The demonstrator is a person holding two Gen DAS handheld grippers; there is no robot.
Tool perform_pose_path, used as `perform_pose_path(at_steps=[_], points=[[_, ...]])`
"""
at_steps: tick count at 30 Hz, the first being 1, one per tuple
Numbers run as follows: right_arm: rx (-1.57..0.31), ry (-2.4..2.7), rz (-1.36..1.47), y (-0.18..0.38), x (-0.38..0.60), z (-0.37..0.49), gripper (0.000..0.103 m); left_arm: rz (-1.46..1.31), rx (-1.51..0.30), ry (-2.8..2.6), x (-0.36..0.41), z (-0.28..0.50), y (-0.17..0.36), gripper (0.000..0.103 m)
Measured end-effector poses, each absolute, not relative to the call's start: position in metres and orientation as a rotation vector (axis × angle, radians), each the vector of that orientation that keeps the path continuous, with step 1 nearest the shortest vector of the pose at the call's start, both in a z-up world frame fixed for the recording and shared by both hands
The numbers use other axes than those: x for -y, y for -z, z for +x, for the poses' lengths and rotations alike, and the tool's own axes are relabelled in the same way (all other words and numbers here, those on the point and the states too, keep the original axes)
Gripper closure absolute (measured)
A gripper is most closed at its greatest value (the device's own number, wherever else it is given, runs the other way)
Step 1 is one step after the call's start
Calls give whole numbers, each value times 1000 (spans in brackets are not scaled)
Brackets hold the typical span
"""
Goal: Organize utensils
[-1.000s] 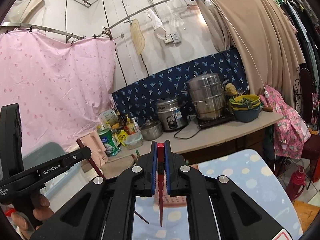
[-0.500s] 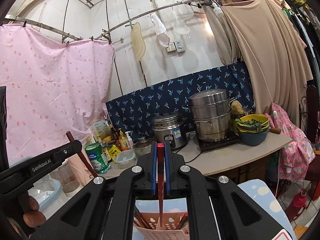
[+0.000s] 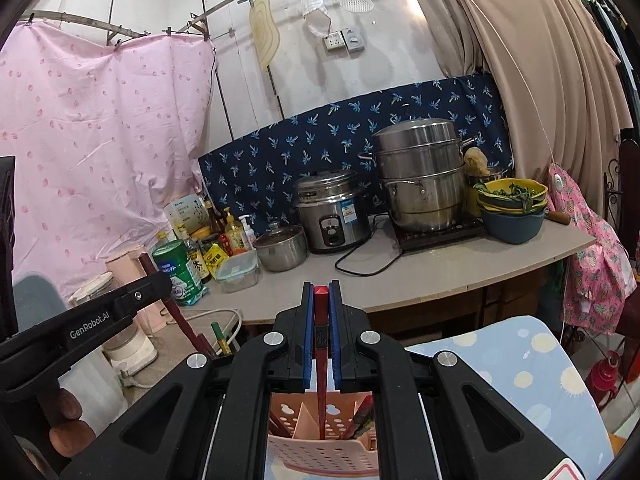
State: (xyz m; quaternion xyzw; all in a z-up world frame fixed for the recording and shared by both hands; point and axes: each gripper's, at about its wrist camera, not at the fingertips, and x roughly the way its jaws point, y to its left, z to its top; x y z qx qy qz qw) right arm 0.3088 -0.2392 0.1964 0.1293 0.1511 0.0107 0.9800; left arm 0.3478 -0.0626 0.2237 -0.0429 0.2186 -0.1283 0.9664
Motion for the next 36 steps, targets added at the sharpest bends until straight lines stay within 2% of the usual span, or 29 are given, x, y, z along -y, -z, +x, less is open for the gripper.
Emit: perform_pose_path(at_steps=[6,8,9,10,14,19,24,36], points=[[-362,-45,234,-184,233,314,95,-83,-471,242,61,351,-209,93],[-368,-52,231,-183,231,310,93,-87,-475,236,58,349,-207,79],[-368,-52,229,-184,231,308,93,-88,-471,232,57,347,-206,68],[-367,-54,226,-183,230,305,92,-88,-462,225,55,343,-206,64],[-366,-57,212,-184,229,290,91,-68,-460,226,53,329,-205,63],[-380,-74,230,-180,230,264,81,-37,-463,223,51,306,-201,53],[-413,-80,237,-168,228,234,74,14,-485,212,52,278,-188,53],[-510,-62,256,-134,222,175,72,13,-560,211,36,221,-153,51]])
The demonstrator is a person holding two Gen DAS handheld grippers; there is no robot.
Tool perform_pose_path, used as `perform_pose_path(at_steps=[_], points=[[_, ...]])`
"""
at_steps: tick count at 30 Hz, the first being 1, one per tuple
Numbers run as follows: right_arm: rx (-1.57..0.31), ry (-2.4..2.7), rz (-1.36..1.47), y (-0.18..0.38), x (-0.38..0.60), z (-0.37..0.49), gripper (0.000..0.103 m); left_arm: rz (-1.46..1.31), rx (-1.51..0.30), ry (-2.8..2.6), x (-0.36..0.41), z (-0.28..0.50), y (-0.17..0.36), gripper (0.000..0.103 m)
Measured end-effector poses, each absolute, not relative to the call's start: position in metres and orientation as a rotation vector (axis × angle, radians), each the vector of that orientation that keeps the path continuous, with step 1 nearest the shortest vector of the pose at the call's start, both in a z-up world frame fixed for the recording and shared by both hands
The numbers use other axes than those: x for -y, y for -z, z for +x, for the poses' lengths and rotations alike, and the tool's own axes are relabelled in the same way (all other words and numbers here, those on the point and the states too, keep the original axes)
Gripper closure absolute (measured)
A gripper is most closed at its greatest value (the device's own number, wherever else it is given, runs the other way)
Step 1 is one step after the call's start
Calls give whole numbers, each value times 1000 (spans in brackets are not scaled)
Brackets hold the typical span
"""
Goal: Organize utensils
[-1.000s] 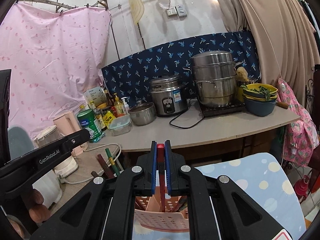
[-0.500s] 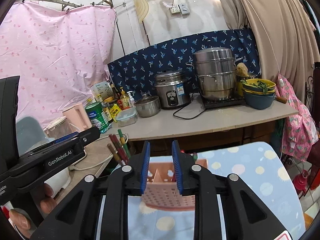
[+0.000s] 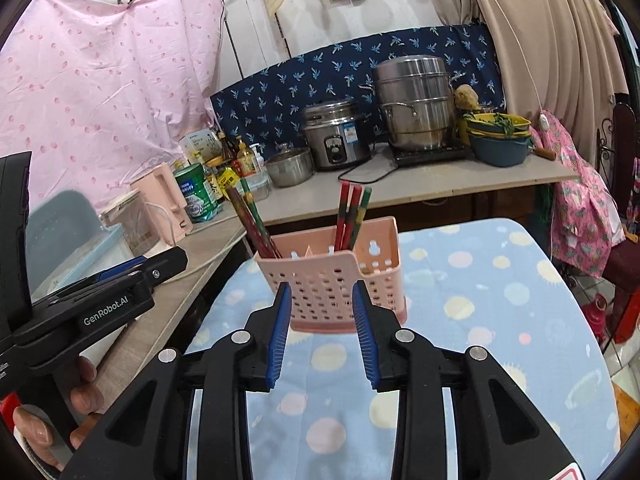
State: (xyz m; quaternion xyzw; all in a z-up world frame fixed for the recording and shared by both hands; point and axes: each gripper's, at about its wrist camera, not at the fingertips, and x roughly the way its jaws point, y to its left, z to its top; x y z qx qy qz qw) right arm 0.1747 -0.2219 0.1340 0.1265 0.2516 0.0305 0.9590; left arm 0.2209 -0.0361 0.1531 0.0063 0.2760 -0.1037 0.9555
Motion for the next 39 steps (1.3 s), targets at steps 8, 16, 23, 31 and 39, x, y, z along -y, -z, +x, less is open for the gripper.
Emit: perform_pose_path(at_steps=[8,16,23,31,39], points=[[-538,-27,227,-115,213,146,68,33,-593,187,32,194,-132,51],[-577,6,264,-104,216,129,57,35,-619,179,30,176,-116,46],[-607,31,243,-94,211,121,48,50,-647,172,31,169,-100,39],[-623,55,200,-84,205,118,33,51,-693,165,29,167,-81,31],[-622,95,177,-78,206,119,19,55,-708,159,28,169,-73,17]])
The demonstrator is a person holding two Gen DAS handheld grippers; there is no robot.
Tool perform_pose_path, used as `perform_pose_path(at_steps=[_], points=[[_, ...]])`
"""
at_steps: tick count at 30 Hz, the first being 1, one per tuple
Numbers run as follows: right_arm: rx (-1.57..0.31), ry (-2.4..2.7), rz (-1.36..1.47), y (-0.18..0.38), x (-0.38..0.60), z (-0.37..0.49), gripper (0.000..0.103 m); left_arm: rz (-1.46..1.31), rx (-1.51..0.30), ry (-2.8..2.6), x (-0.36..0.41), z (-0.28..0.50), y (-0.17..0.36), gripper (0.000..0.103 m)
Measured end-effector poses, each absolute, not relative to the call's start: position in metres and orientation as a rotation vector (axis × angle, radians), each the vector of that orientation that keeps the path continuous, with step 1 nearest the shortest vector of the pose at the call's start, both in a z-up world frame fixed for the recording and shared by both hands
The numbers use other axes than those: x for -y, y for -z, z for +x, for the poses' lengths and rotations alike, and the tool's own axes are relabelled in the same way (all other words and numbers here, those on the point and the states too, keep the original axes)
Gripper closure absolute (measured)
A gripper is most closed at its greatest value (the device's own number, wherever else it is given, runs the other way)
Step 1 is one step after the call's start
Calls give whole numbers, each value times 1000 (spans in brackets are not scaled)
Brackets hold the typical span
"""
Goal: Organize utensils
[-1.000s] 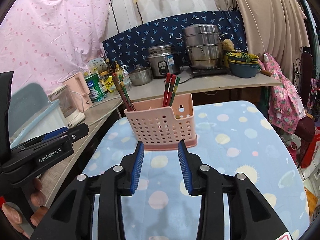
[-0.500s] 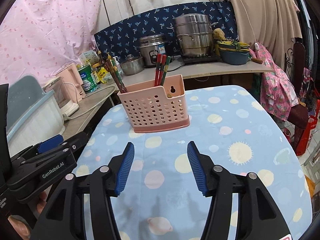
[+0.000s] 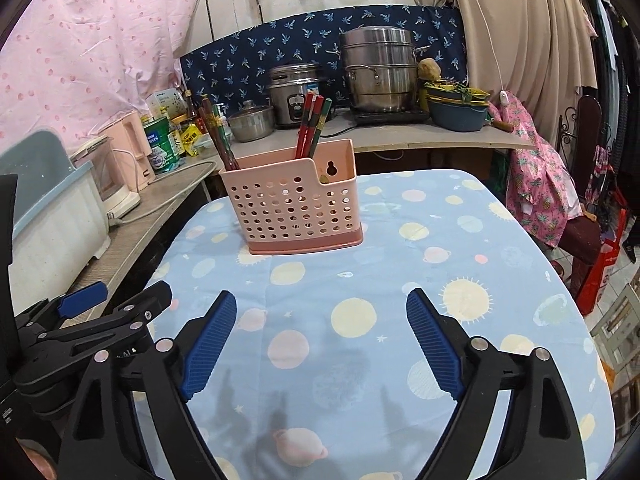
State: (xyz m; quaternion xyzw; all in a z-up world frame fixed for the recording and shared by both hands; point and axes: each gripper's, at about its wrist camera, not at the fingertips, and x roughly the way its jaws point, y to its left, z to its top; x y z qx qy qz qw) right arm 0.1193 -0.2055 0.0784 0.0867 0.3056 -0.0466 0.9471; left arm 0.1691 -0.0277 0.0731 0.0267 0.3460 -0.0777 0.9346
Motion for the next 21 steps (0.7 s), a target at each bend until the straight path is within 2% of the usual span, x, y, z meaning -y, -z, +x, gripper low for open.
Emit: perform_pose_path(at_steps=[10,21], points=[[-660,98,182,-68,209,122,19,59,-725,145,28,171,-66,10],[-676,132,156,-64,209,125,16,58,-729,125,26,174,-65,9]])
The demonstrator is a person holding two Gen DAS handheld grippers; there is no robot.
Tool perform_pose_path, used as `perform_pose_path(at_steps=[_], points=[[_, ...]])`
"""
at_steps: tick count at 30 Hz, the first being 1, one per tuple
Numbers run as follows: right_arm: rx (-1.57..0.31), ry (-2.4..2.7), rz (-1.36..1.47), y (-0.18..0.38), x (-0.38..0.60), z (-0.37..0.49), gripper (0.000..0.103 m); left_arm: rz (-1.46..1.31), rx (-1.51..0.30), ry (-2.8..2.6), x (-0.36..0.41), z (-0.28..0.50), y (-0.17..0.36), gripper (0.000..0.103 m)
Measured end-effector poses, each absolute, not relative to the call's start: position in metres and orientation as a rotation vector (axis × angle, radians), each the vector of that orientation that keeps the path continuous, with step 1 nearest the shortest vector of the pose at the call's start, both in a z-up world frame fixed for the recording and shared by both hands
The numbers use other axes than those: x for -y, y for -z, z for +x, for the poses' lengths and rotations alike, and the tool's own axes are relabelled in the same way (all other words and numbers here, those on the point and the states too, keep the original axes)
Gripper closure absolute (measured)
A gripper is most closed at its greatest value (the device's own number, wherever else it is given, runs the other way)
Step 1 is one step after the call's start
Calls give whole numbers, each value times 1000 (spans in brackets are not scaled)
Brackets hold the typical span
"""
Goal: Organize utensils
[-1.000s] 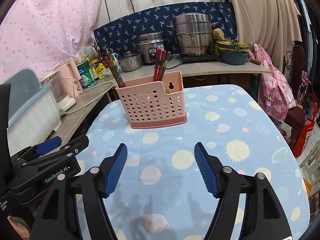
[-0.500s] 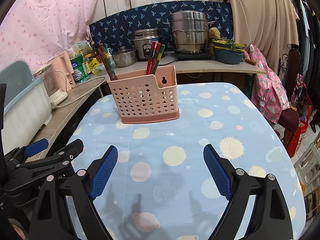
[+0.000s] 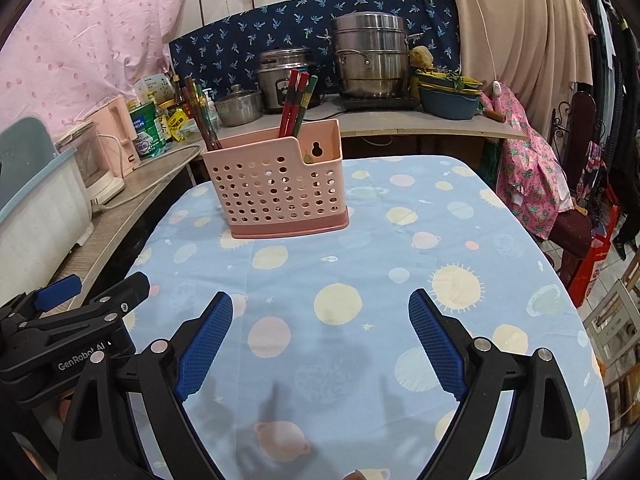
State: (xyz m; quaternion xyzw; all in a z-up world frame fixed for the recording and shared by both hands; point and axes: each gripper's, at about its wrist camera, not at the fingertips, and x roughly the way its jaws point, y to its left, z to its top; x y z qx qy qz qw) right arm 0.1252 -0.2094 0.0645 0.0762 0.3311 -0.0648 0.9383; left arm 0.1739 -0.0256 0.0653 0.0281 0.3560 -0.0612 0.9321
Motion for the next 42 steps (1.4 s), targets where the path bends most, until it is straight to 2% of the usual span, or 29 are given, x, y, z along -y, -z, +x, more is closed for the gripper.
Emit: perform_pose_path(at_steps=[42], points=[[-682,135,134,-63,203,133,15,81,-727,114,27,178,-63,9]])
